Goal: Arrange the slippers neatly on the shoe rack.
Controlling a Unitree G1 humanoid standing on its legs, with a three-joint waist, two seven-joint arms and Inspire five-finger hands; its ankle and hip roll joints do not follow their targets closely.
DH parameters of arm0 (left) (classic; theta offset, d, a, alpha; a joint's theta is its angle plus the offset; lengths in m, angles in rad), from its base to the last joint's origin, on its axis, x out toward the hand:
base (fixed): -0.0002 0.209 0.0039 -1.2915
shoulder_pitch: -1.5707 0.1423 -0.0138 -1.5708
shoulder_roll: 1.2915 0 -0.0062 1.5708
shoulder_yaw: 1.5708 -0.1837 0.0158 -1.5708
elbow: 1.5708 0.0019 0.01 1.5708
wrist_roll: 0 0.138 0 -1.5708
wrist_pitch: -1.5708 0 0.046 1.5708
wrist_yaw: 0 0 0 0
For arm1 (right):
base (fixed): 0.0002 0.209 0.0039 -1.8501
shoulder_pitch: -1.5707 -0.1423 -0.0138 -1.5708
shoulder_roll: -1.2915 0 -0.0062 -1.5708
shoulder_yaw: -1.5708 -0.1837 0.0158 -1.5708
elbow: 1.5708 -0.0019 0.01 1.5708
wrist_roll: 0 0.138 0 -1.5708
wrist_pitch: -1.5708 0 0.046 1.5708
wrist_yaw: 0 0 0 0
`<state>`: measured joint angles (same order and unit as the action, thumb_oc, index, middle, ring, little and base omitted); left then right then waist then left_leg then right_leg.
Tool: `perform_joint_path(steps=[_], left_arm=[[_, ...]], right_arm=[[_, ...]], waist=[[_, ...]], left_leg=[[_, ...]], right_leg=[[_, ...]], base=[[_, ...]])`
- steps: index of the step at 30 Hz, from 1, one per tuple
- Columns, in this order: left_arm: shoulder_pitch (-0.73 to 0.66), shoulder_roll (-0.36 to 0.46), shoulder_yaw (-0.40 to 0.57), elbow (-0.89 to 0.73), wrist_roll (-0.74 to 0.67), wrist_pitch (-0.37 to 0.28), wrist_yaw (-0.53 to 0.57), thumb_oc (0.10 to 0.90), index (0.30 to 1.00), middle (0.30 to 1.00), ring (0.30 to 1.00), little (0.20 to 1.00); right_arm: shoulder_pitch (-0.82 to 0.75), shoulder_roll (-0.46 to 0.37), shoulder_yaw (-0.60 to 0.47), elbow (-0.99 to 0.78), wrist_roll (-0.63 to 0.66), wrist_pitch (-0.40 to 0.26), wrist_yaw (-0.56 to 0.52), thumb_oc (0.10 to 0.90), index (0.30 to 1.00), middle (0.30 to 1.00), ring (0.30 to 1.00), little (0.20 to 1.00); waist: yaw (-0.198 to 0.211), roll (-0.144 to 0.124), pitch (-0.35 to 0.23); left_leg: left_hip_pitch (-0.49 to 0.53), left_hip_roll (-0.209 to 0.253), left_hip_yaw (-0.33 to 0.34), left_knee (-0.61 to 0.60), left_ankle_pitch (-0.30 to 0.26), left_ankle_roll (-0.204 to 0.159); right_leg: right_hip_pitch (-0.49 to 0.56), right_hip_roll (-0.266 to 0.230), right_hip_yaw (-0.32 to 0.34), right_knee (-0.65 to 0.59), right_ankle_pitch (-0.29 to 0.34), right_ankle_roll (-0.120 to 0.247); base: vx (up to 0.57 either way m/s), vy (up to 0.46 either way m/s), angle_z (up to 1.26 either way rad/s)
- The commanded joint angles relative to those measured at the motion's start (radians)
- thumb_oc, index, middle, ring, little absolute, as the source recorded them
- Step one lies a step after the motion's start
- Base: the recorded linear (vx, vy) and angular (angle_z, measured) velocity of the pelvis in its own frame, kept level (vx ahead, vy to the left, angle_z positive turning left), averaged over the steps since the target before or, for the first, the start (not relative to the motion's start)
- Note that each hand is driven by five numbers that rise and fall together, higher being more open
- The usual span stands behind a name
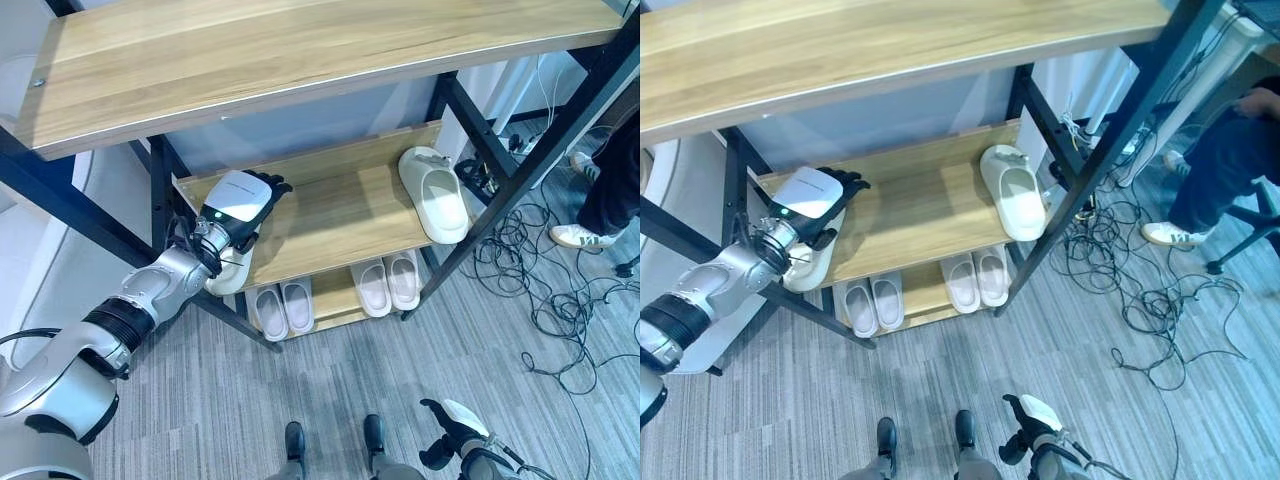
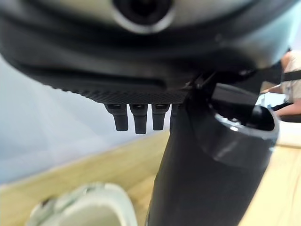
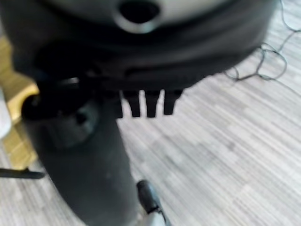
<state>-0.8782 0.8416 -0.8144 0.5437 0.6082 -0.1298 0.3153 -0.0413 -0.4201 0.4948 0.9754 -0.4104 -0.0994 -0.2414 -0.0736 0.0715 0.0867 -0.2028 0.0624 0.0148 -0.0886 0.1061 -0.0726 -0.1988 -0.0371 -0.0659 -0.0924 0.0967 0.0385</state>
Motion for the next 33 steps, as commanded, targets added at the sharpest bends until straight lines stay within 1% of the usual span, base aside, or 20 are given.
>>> perform_joint_path(steps=[1, 4, 9, 15, 18, 20, 22, 25, 26, 28, 33], left_arm=[[-0.109, 0.079, 0.147, -0.014, -0.04, -0.003, 0.05, 0.8, 0.9, 0.9, 0.9, 0.9], [-0.114, 0.098, 0.142, -0.025, -0.024, -0.001, 0.047, 0.8, 0.9, 0.9, 0.9, 0.9], [-0.147, 0.135, 0.104, 0.001, 0.037, 0.016, 0.044, 0.8, 0.9, 0.9, 0.9, 0.9], [-0.171, 0.138, 0.074, 0.041, 0.072, 0.025, 0.045, 0.8, 0.9, 0.9, 0.9, 0.9], [-0.203, 0.143, 0.038, 0.059, 0.098, 0.027, 0.037, 0.8, 0.9, 0.9, 0.9, 0.9], [-0.24, 0.152, -0.006, 0.07, 0.123, 0.024, 0.028, 0.8, 0.9, 0.9, 0.9, 0.9], [-0.252, 0.153, -0.019, 0.075, 0.129, 0.023, 0.027, 0.8, 0.9, 0.9, 0.9, 0.9], [-0.311, 0.166, -0.088, 0.076, 0.167, 0.02, 0.017, 0.8, 0.9, 0.9, 0.9, 0.9], [-0.316, 0.165, -0.093, 0.078, 0.167, 0.019, 0.017, 0.8, 0.9, 0.9, 0.9, 0.9], [-0.351, 0.168, -0.136, 0.084, 0.189, 0.016, 0.012, 0.8, 0.9, 0.9, 0.9, 0.9], [-0.367, 0.16, -0.144, 0.096, 0.182, 0.019, 0.01, 0.8, 0.9, 0.9, 0.9, 0.9]], right_arm=[[0.035, -0.031, -0.007, -0.034, 0.006, -0.026, -0.01, 0.8, 0.9, 0.9, 0.9, 0.9], [0.034, -0.031, -0.008, -0.033, 0.006, -0.026, -0.01, 0.8, 0.9, 0.9, 0.9, 0.9], [0.03, -0.034, -0.004, -0.032, 0.005, -0.03, -0.009, 0.8, 0.9, 0.9, 0.9, 0.9], [0.029, -0.038, -0.002, -0.034, 0.005, -0.032, -0.012, 0.8, 0.9, 0.9, 0.9, 0.9], [0.03, -0.042, -0.002, -0.035, 0.006, -0.034, -0.012, 0.8, 0.9, 0.9, 0.9, 0.9], [0.03, -0.047, -0.001, -0.034, 0.008, -0.035, -0.011, 0.8, 0.9, 0.9, 0.9, 0.9], [0.029, -0.048, -0.002, -0.033, 0.01, -0.036, -0.011, 0.8, 0.9, 0.9, 0.9, 0.9], [0.023, -0.058, 0.001, -0.034, 0.012, -0.037, -0.01, 0.8, 0.9, 0.9, 0.9, 0.9], [0.023, -0.056, 0.0, -0.034, 0.012, -0.037, -0.01, 0.8, 0.9, 0.9, 0.9, 0.9], [0.018, -0.062, 0.004, -0.04, 0.017, -0.039, -0.008, 0.8, 0.9, 0.9, 0.9, 0.9], [0.011, -0.064, 0.01, -0.048, 0.02, -0.037, -0.007, 0.8, 0.9, 0.9, 0.9, 0.9]], waist=[[0.014, -0.016, -0.036], [0.015, -0.015, -0.033], [0.016, -0.014, -0.027], [0.012, -0.014, -0.019], [0.008, -0.014, -0.014], [0.005, -0.013, -0.011], [0.004, -0.013, -0.01], [0.001, -0.011, -0.006], [0.002, -0.013, -0.005], [-0.001, -0.011, -0.002], [-0.001, -0.011, 0.004]], left_leg=[[0.008, -0.048, -0.021, 0.001, -0.068, 0.013], [0.013, -0.049, -0.024, 0.001, -0.07, 0.013], [0.018, -0.048, -0.028, 0.001, -0.072, 0.013], [0.017, -0.047, -0.026, 0.001, -0.07, 0.013], [0.014, -0.048, -0.024, 0.001, -0.071, 0.014], [0.011, -0.048, -0.023, 0.001, -0.072, 0.015], [0.009, -0.049, -0.022, 0.001, -0.072, 0.015], [0.003, -0.05, -0.02, 0.001, -0.07, 0.017], [0.003, -0.05, -0.02, 0.001, -0.07, 0.017], [0.0, -0.051, -0.018, 0.001, -0.07, 0.018], [-0.006, -0.051, -0.017, 0.001, -0.068, 0.02]], right_leg=[[-0.01, -0.039, -0.021, 0.005, -0.05, 0.073], [-0.005, -0.038, -0.026, 0.005, -0.052, 0.073], [-0.001, -0.039, -0.028, 0.005, -0.054, 0.075], [-0.003, -0.04, -0.028, 0.005, -0.051, 0.077], [-0.007, -0.04, -0.026, 0.005, -0.049, 0.079], [-0.011, -0.04, -0.024, 0.006, -0.047, 0.08], [-0.014, -0.041, -0.023, 0.006, -0.046, 0.08], [-0.021, -0.041, -0.018, 0.007, -0.043, 0.081], [-0.022, -0.041, -0.018, 0.007, -0.043, 0.081], [-0.028, -0.042, -0.013, 0.009, -0.04, 0.082], [-0.036, -0.043, -0.009, 0.011, -0.038, 0.081]], base=[[0.02, -0.008, 0.05], [0.01, -0.001, 0.08], [0.0, 0.0, 0.01], [0.0, 0.0, 0.0], [0.0, 0.0, 0.0], [0.0, 0.0, 0.0], [0.0, 0.0, 0.0], [0.0, 0.0, 0.0], [0.0, 0.0, 0.0], [0.0, 0.0, 0.0], [0.0, 0.0, 0.0]])
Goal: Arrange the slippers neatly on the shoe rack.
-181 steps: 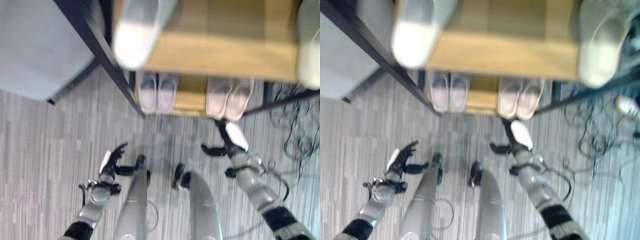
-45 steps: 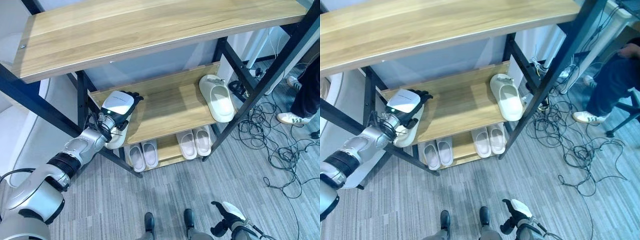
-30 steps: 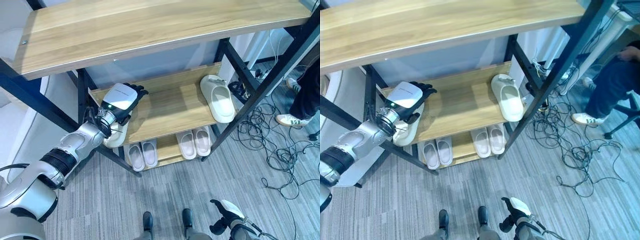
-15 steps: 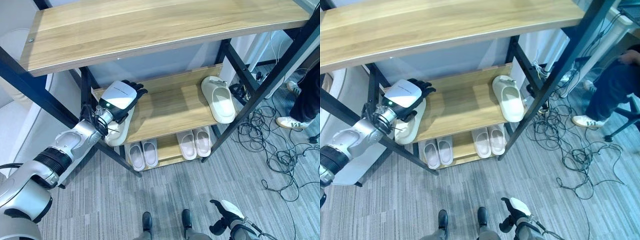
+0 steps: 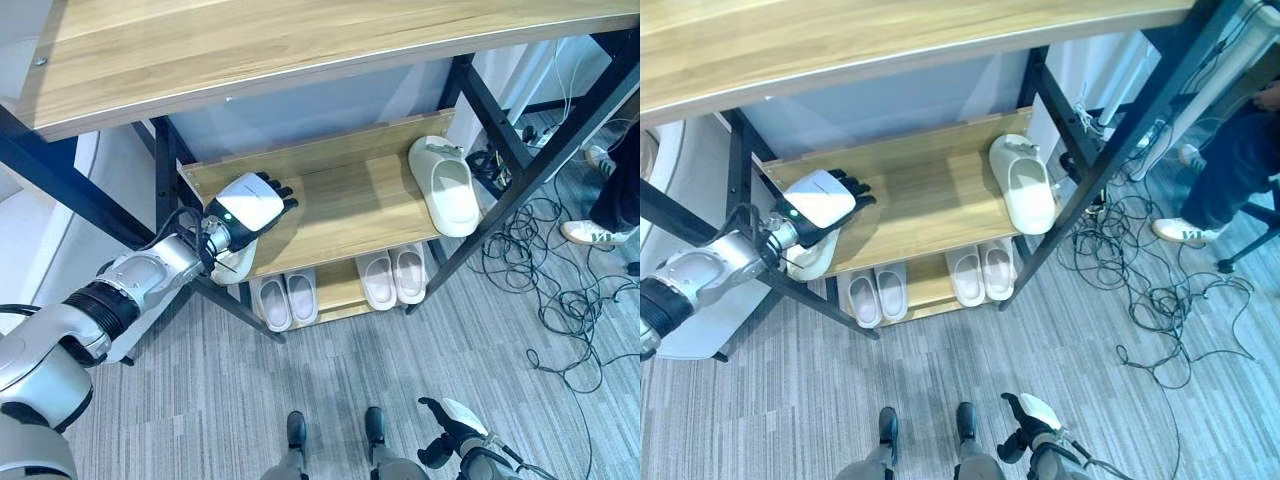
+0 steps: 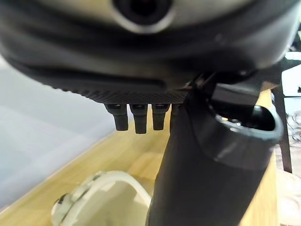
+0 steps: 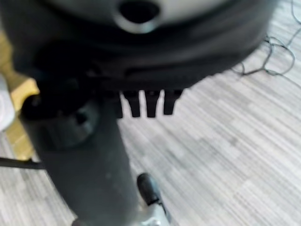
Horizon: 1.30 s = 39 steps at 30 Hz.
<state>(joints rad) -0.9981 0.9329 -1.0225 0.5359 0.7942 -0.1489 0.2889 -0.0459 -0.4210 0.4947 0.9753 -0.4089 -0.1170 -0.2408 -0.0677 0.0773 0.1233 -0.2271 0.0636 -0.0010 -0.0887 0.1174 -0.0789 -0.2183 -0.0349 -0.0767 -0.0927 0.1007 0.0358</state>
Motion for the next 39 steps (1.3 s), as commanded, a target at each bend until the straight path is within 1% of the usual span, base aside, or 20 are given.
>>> perform_joint_path(steps=[1, 2, 4, 5, 6, 7, 16, 23, 29, 30, 31, 32, 35, 39], left_arm=[[-0.248, 0.067, 0.064, 0.107, -0.005, 0.04, 0.036, 0.8, 0.9, 0.9, 0.9, 0.9], [-0.248, 0.066, 0.065, 0.11, -0.006, 0.041, 0.035, 0.8, 0.9, 0.9, 0.9, 0.9], [-0.248, 0.058, 0.07, 0.118, -0.01, 0.047, 0.033, 0.715, 0.773, 0.773, 0.773, 0.773], [-0.245, 0.053, 0.073, 0.123, -0.009, 0.05, 0.033, 0.568, 0.552, 0.552, 0.552, 0.552], [-0.244, 0.047, 0.078, 0.131, -0.008, 0.054, 0.034, 0.543, 0.514, 0.514, 0.514, 0.514], [-0.242, 0.041, 0.083, 0.136, -0.009, 0.057, 0.034, 0.4, 0.3, 0.3, 0.3, 0.3], [-0.22, 0.001, 0.137, 0.146, -0.043, 0.067, 0.04, 0.4, 0.3, 0.3, 0.3, 0.3], [-0.176, -0.021, 0.212, 0.078, -0.105, 0.056, 0.056, 0.4, 0.3, 0.3, 0.3, 0.3], [-0.138, -0.073, 0.258, 0.004, -0.131, 0.043, 0.068, 0.405, 0.307, 0.307, 0.307, 0.307], [-0.132, -0.082, 0.265, -0.008, -0.132, 0.042, 0.072, 0.425, 0.338, 0.338, 0.338, 0.338], [-0.128, -0.088, 0.269, -0.017, -0.127, 0.042, 0.074, 0.551, 0.526, 0.526, 0.526, 0.526], [-0.13, -0.091, 0.268, -0.023, -0.122, 0.042, 0.076, 0.8, 0.9, 0.9, 0.9, 0.9], [-0.157, -0.085, 0.239, -0.042, -0.093, 0.042, 0.069, 0.8, 0.9, 0.9, 0.9, 0.9], [-0.21, -0.055, 0.182, -0.037, -0.063, 0.042, 0.039, 0.8, 0.9, 0.9, 0.9, 0.9]], right_arm=[[0.014, -0.064, 0.01, -0.049, 0.02, -0.02, -0.008, 0.8, 0.9, 0.9, 0.9, 0.9], [0.014, -0.064, 0.01, -0.05, 0.021, -0.02, -0.007, 0.8, 0.9, 0.9, 0.9, 0.9], [0.012, -0.063, 0.012, -0.052, 0.024, -0.02, -0.007, 0.8, 0.9, 0.9, 0.9, 0.9], [0.012, -0.062, 0.012, -0.052, 0.025, -0.02, -0.006, 0.8, 0.9, 0.9, 0.9, 0.9], [0.011, -0.063, 0.012, -0.051, 0.026, -0.019, -0.007, 0.8, 0.9, 0.9, 0.9, 0.9], [0.01, -0.061, 0.012, -0.051, 0.027, -0.019, -0.007, 0.8, 0.9, 0.9, 0.9, 0.9], [0.011, -0.058, 0.012, -0.058, 0.031, -0.018, -0.009, 0.8, 0.9, 0.9, 0.9, 0.9], [0.014, -0.048, 0.016, -0.052, 0.031, -0.011, -0.007, 0.8, 0.9, 0.9, 0.9, 0.9], [0.011, -0.037, 0.016, -0.042, 0.029, -0.006, -0.011, 0.8, 0.9, 0.9, 0.9, 0.9], [0.01, -0.035, 0.016, -0.04, 0.029, -0.005, -0.013, 0.8, 0.9, 0.9, 0.9, 0.9], [0.009, -0.036, 0.016, -0.04, 0.029, -0.005, -0.014, 0.8, 0.9, 0.9, 0.9, 0.9], [0.008, -0.036, 0.017, -0.04, 0.029, -0.006, -0.014, 0.8, 0.9, 0.9, 0.9, 0.9], [0.006, -0.04, 0.017, -0.041, 0.03, -0.008, -0.017, 0.8, 0.9, 0.9, 0.9, 0.9], [0.006, -0.047, 0.014, -0.049, 0.03, -0.009, -0.019, 0.8, 0.9, 0.9, 0.9, 0.9]], waist=[[-0.007, -0.017, -0.031], [-0.007, -0.017, -0.03], [-0.008, -0.018, -0.029], [-0.008, -0.019, -0.028], [-0.008, -0.019, -0.027], [-0.008, -0.02, -0.026], [-0.011, -0.023, -0.024], [-0.006, -0.023, -0.024], [-0.003, -0.027, -0.022], [-0.003, -0.027, -0.021], [-0.003, -0.027, -0.021], [-0.003, -0.027, -0.021], [-0.003, -0.026, -0.021], [-0.003, -0.022, -0.019]], left_leg=[[0.017, -0.052, -0.001, 0.001, -0.079, 0.027], [0.016, -0.052, -0.001, 0.001, -0.078, 0.027], [0.015, -0.052, -0.001, 0.001, -0.078, 0.027], [0.015, -0.052, -0.001, 0.001, -0.078, 0.027], [0.016, -0.052, -0.001, 0.001, -0.078, 0.027], [0.016, -0.052, -0.002, 0.001, -0.078, 0.028], [0.025, -0.053, -0.001, 0.001, -0.082, 0.026], [0.032, -0.051, -0.005, 0.001, -0.083, 0.025], [0.032, -0.053, -0.01, 0.001, -0.083, 0.024], [0.032, -0.053, -0.009, 0.001, -0.083, 0.024], [0.033, -0.053, -0.011, 0.001, -0.084, 0.024], [0.032, -0.053, -0.011, 0.001, -0.084, 0.024], [0.032, -0.053, -0.012, 0.001, -0.084, 0.024], [0.036, -0.053, -0.01, 0.001, -0.085, 0.025]], right_leg=[[-0.018, -0.045, 0.004, 0.011, -0.042, 0.084], [-0.019, -0.045, 0.005, 0.011, -0.042, 0.084], [-0.02, -0.045, 0.007, 0.011, -0.042, 0.082], [-0.021, -0.044, 0.006, 0.011, -0.042, 0.082], [-0.021, -0.044, 0.006, 0.012, -0.042, 0.081], [-0.021, -0.043, 0.007, 0.011, -0.042, 0.081], [-0.014, -0.041, 0.006, 0.012, -0.046, 0.079], [-0.006, -0.04, 0.002, 0.01, -0.049, 0.077], [-0.002, -0.039, -0.003, 0.009, -0.051, 0.075], [-0.001, -0.039, -0.004, 0.009, -0.052, 0.075], [-0.001, -0.039, -0.005, 0.009, -0.052, 0.075], [0.0, -0.039, -0.006, 0.008, -0.052, 0.075], [-0.001, -0.038, -0.006, 0.008, -0.051, 0.075], [-0.001, -0.039, -0.007, 0.009, -0.05, 0.077]], base=[[0.0, 0.0, 0.0], [0.0, 0.0, 0.0], [0.0, 0.0, 0.0], [0.0, 0.0, 0.0], [0.0, 0.0, 0.0], [0.0, 0.0, 0.0], [0.0, 0.0, 0.0], [0.0, 0.0, 0.0], [0.0, -0.003, 0.01], [0.0, 0.0, 0.0], [0.0, 0.0, 0.0], [0.0, 0.0, 0.0], [0.0, 0.0, 0.0], [0.0, 0.0, 0.0]])
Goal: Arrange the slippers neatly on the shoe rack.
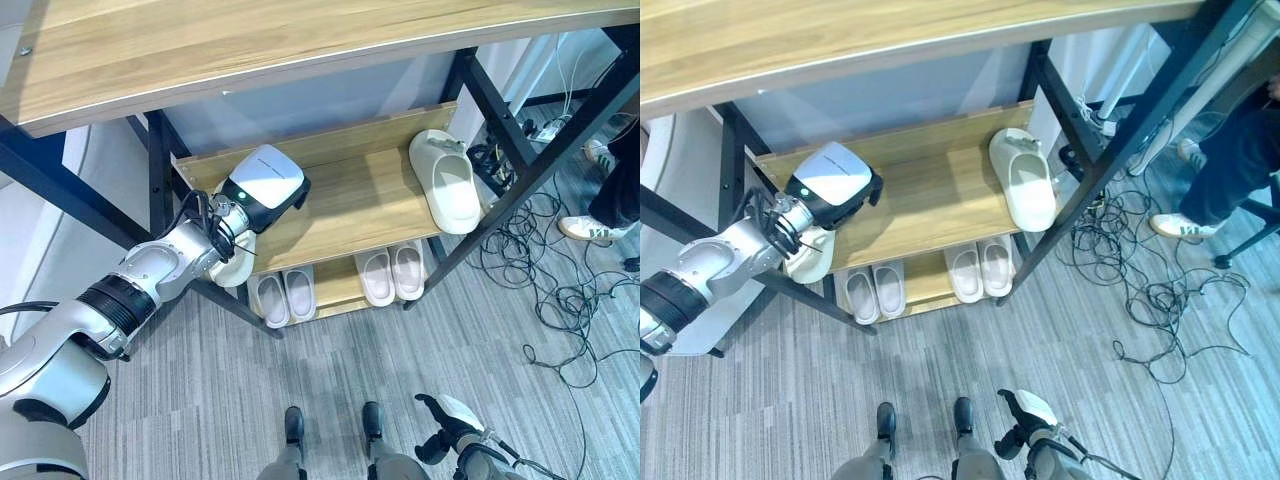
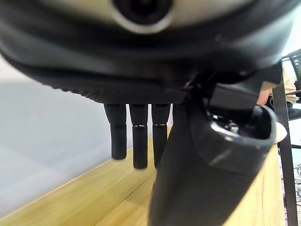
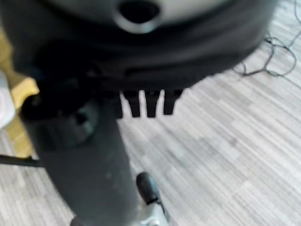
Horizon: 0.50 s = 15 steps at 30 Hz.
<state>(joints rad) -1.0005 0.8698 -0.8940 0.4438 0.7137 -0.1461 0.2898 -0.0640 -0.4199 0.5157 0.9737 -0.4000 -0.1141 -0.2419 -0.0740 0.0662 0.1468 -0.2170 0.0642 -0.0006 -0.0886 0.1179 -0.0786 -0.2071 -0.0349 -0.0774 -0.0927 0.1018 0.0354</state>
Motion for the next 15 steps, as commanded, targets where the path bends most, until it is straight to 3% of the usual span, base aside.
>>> perform_joint_path(steps=[1, 15], left_arm=[[-0.219, 0.015, 0.044, 0.065, 0.02, 0.044, 0.03, 0.8, 0.9, 0.9, 0.9, 0.9], [-0.233, 0.058, 0.1, 0.214, -0.02, 0.123, -0.009, 0.8, 0.9, 0.9, 0.9, 0.9]], right_arm=[[0.024, -0.05, -0.009, -0.049, 0.021, -0.01, -0.016, 0.8, 0.9, 0.9, 0.9, 0.9], [0.012, -0.04, -0.01, -0.055, 0.041, 0.014, 0.009, 0.8, 0.9, 0.9, 0.9, 0.9]], waist=[[0.003, -0.009, -0.043], [0.015, -0.003, -0.024]], left_leg=[[0.027, -0.054, -0.01, 0.001, -0.085, 0.025], [0.038, -0.055, -0.01, 0.001, -0.079, 0.024]], right_leg=[[-0.011, -0.039, -0.006, 0.009, -0.051, 0.077], [0.003, -0.039, -0.011, 0.013, -0.058, 0.072]], base=[[0.0, 0.0, 0.0], [0.0, 0.0, 0.0]])
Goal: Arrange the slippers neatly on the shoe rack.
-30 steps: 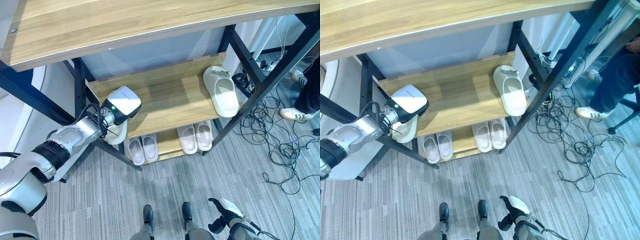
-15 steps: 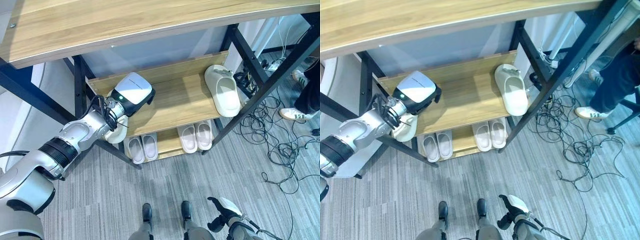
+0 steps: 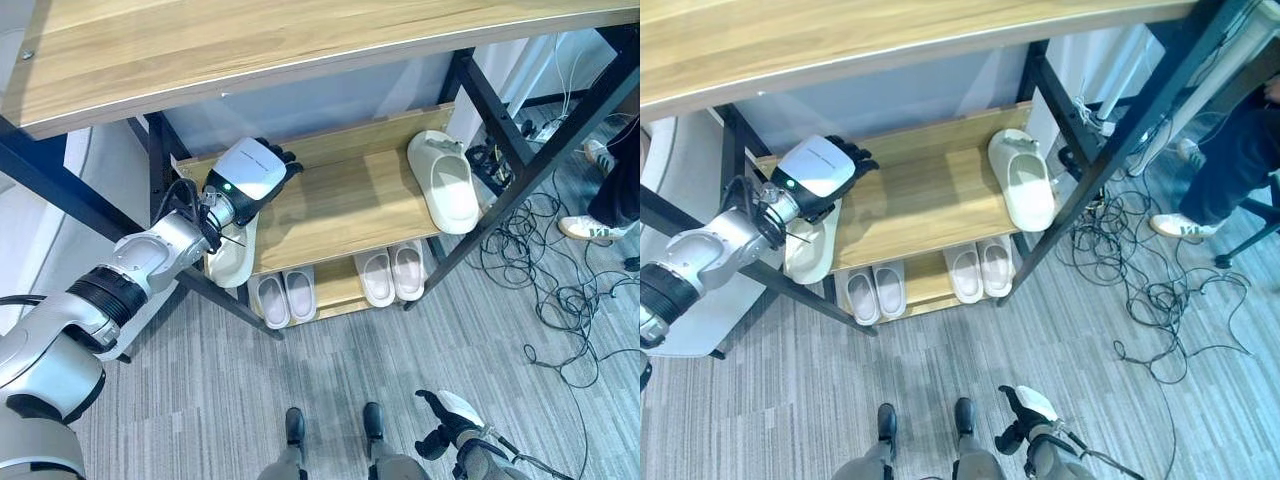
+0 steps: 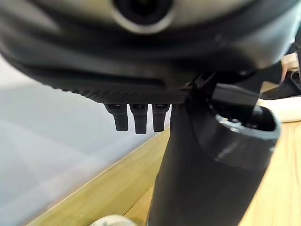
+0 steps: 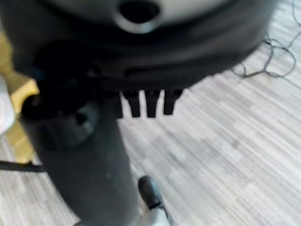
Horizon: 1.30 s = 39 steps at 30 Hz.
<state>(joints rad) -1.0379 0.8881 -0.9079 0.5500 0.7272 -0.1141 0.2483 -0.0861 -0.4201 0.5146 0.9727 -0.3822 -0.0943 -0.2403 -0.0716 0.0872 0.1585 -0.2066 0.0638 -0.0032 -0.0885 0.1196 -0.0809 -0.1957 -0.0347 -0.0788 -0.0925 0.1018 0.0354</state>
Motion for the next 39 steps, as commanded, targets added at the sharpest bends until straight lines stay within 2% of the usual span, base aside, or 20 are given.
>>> perform_joint_path(steps=[1, 5, 11, 17, 27, 39], left_arm=[[-0.195, 0.039, 0.117, 0.111, -0.032, 0.096, 0.026, 0.8, 0.9, 0.9, 0.9, 0.9], [-0.216, 0.042, 0.096, 0.123, -0.003, 0.112, 0.008, 0.8, 0.9, 0.9, 0.9, 0.9], [-0.277, 0.06, 0.033, 0.121, 0.01, 0.102, -0.015, 0.8, 0.9, 0.9, 0.9, 0.9], [-0.24, 0.075, 0.081, 0.042, -0.056, 0.073, -0.011, 0.8, 0.9, 0.9, 0.9, 0.9], [-0.125, 0.06, 0.182, -0.05, -0.073, 0.077, -0.017, 0.8, 0.9, 0.9, 0.9, 0.9], [-0.109, 0.033, 0.191, 0.032, -0.056, 0.108, -0.032, 0.8, 0.9, 0.9, 0.9, 0.9]], right_arm=[[0.033, -0.039, -0.008, -0.054, 0.025, -0.005, 0.008, 0.8, 0.9, 0.9, 0.9, 0.9], [0.021, -0.045, -0.004, -0.061, 0.03, 0.001, 0.013, 0.8, 0.9, 0.9, 0.9, 0.9], [0.009, -0.059, 0.0, -0.074, 0.035, 0.004, 0.018, 0.8, 0.9, 0.9, 0.9, 0.9], [0.02, -0.055, -0.007, -0.062, 0.035, 0.005, 0.018, 0.8, 0.9, 0.9, 0.9, 0.9], [0.039, -0.039, -0.013, -0.058, 0.032, 0.009, 0.026, 0.8, 0.9, 0.9, 0.9, 0.9], [0.027, -0.033, 0.002, -0.038, 0.033, 0.013, 0.024, 0.8, 0.9, 0.9, 0.9, 0.9]], waist=[[0.013, -0.024, -0.034], [0.012, -0.021, -0.02], [0.011, -0.013, -0.006], [0.019, -0.012, -0.015], [0.037, -0.023, -0.024], [0.04, -0.032, 0.001]], left_leg=[[0.028, -0.055, -0.007, 0.001, -0.08, 0.026], [0.026, -0.055, -0.008, 0.001, -0.077, 0.025], [0.019, -0.053, -0.006, 0.001, -0.07, 0.024], [0.027, -0.05, -0.004, 0.001, -0.069, 0.023], [0.046, -0.047, -0.017, 0.001, -0.068, 0.019], [0.037, -0.037, -0.028, 0.001, -0.046, 0.014]], right_leg=[[-0.008, -0.039, -0.01, 0.013, -0.058, 0.071], [-0.013, -0.037, -0.008, 0.015, -0.056, 0.07], [-0.021, -0.038, -0.007, 0.017, -0.053, 0.071], [-0.011, -0.035, -0.009, 0.017, -0.056, 0.068], [0.019, -0.029, -0.026, 0.018, -0.07, 0.059], [0.009, -0.022, -0.039, 0.031, -0.068, 0.052]], base=[[-0.03, -0.031, 0.01], [-0.03, -0.016, 0.01], [-0.02, -0.009, 0.0], [0.0, 0.0, 0.0], [-0.01, -0.01, 0.02], [-0.04, -0.024, 0.09]])
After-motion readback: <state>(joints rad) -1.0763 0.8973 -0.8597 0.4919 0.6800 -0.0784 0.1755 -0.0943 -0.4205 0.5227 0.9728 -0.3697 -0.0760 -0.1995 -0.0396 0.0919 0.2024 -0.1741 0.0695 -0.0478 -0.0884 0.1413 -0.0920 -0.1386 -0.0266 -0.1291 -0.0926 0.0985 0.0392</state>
